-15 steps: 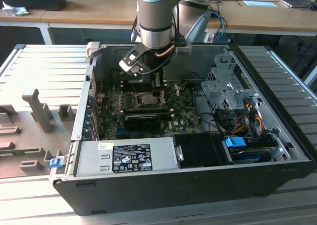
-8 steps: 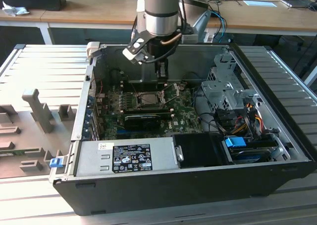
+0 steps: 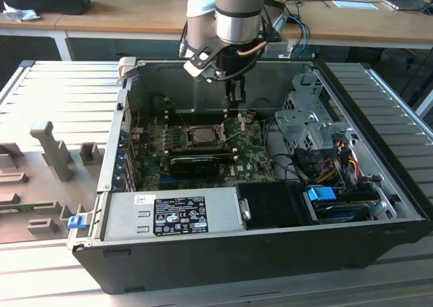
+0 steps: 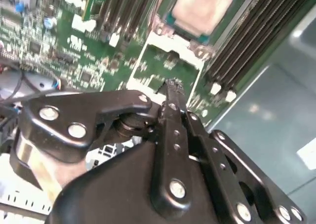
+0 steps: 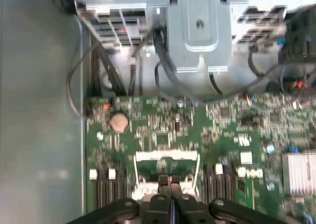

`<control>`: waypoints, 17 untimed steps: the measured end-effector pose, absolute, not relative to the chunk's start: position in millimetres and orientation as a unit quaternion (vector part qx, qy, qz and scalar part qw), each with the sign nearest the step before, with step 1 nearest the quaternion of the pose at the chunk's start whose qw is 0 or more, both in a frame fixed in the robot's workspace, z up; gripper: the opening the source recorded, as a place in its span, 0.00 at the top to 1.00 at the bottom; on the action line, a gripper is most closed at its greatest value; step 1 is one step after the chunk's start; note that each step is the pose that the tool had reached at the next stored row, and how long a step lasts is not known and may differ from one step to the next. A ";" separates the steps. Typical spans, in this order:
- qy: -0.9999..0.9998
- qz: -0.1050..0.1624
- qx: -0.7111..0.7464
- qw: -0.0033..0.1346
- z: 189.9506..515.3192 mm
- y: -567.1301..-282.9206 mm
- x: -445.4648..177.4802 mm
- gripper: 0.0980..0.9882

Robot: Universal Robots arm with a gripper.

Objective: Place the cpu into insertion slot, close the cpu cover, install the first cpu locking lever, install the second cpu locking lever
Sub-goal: 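Close the cpu cover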

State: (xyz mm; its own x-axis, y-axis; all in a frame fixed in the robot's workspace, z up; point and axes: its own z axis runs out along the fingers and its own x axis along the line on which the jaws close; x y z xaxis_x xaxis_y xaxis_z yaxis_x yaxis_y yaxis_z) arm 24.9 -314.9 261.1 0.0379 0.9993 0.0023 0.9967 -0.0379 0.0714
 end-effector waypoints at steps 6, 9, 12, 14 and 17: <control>0.704 0.026 0.709 0.024 257.7 -314.9 50.5 0.99; 0.708 0.023 0.706 0.021 253.8 -314.7 64.6 0.99; 0.710 0.023 0.703 0.020 246.4 -314.6 67.6 0.99; 0.716 0.020 0.698 0.017 244.4 -314.6 66.2 0.99; 0.717 0.014 0.697 0.010 244.6 -314.5 60.3 0.99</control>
